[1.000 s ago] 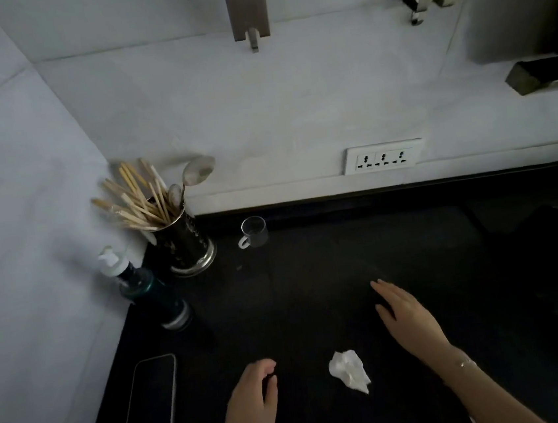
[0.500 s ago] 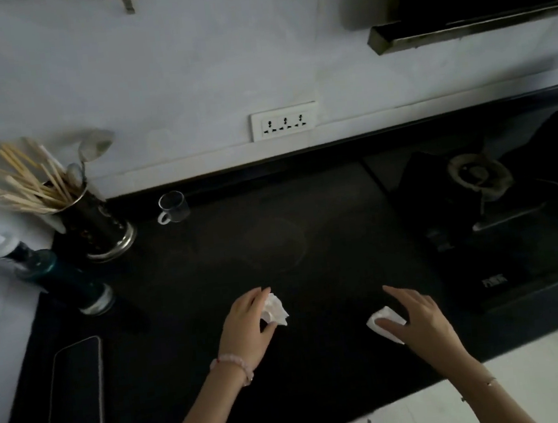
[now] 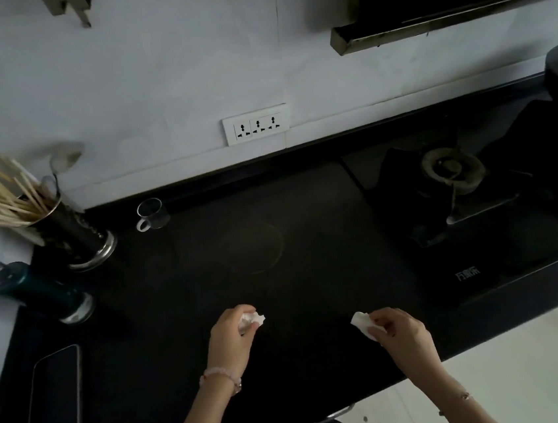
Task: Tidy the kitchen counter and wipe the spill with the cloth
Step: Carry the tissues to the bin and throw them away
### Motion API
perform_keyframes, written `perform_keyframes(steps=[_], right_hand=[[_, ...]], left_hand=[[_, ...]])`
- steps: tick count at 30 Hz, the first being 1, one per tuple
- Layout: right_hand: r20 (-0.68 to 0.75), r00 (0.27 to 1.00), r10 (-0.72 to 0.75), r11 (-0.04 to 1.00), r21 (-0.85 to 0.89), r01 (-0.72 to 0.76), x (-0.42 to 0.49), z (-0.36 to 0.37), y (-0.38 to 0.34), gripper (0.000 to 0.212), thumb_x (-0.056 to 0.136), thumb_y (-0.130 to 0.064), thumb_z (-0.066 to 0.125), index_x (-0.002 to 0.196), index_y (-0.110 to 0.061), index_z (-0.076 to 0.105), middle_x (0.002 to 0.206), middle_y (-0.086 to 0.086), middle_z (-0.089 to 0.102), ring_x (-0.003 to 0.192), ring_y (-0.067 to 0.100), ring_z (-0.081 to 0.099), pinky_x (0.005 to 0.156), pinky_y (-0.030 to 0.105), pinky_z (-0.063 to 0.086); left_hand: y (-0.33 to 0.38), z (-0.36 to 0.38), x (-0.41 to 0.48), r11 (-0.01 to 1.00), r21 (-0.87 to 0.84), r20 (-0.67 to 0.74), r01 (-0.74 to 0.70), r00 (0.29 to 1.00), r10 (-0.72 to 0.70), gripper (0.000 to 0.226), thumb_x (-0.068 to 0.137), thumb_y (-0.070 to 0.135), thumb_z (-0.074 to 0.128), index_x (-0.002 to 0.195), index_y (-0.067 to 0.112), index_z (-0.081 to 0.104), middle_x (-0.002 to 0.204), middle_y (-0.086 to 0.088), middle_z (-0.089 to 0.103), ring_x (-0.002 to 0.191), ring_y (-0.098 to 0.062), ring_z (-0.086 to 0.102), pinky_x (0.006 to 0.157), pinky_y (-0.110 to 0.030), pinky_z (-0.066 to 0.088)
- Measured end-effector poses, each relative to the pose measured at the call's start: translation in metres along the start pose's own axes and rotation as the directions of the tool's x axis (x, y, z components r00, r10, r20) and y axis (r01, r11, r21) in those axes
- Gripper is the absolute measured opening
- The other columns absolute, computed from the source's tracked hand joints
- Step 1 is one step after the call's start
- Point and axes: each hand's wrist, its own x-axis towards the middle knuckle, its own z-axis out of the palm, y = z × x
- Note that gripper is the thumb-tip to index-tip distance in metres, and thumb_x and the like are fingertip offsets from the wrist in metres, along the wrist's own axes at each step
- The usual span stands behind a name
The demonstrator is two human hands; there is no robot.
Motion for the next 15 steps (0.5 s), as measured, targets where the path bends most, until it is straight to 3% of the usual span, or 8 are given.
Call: perform_keyframes(steps=[3,5,7,12,15], right_hand=[[0.005,0.999,0.047,0.989,0.141,-0.047,0.002,-0.013,0.005,0.016,0.082,-0.024,0.067,0.098,-0.025,0.067,0.092,-0.008,0.066,0.082,0.005,0.061,0.069,0.017,0.047],[-0.035,0.992,0.122,0.961,0.253,-0.109,-0.002,-0.027,0.008,0.014,0.08,-0.023,0.069,0.093,-0.029,0.067,0.087,-0.007,0.068,0.081,0.01,0.064,0.071,0.023,0.05],[-0.098,0.979,0.177,0.925,0.357,-0.131,-0.013,-0.042,0.012,0.014,0.08,-0.02,0.07,0.088,-0.031,0.066,0.082,-0.007,0.069,0.076,0.011,0.065,0.065,0.019,0.049],[-0.227,0.915,0.335,0.806,0.572,-0.153,-0.074,-0.058,0.023,0.008,0.082,-0.015,0.067,0.084,-0.022,0.066,0.075,-0.004,0.067,0.065,0.013,0.06,0.058,0.022,0.042],[-0.275,0.815,0.509,0.701,0.683,-0.207,-0.128,-0.042,0.036,0.004,0.08,-0.016,0.07,0.081,-0.017,0.067,0.07,0.002,0.065,0.06,0.018,0.058,0.059,0.026,0.043]], left_hand=[[0.008,0.0,-0.005,0.975,-0.213,0.016,0.071,0.998,-0.069,0.021,0.085,0.017,0.059,0.105,0.024,0.06,0.113,0.002,0.06,0.107,-0.015,0.056,0.095,-0.033,0.047],[0.014,0.001,-0.008,0.931,-0.345,0.07,0.118,0.993,-0.1,0.019,0.084,0.017,0.061,0.101,0.027,0.061,0.112,0.001,0.059,0.098,-0.017,0.061,0.084,-0.032,0.053],[0.022,0.003,-0.013,0.889,-0.433,0.131,0.15,0.986,-0.103,0.018,0.084,0.017,0.062,0.1,0.025,0.062,0.111,0.001,0.059,0.093,-0.016,0.062,0.077,-0.029,0.054],[0.038,0.02,-0.028,0.875,-0.463,0.329,0.142,0.944,0.02,0.016,0.084,0.017,0.062,0.099,0.021,0.063,0.108,-0.002,0.06,0.097,-0.019,0.062,0.071,-0.026,0.054],[0.038,0.032,-0.044,0.91,-0.408,0.423,0.076,0.899,0.114,0.013,0.084,0.017,0.062,0.097,0.022,0.064,0.103,-0.001,0.064,0.093,-0.019,0.065,0.072,-0.026,0.054]])
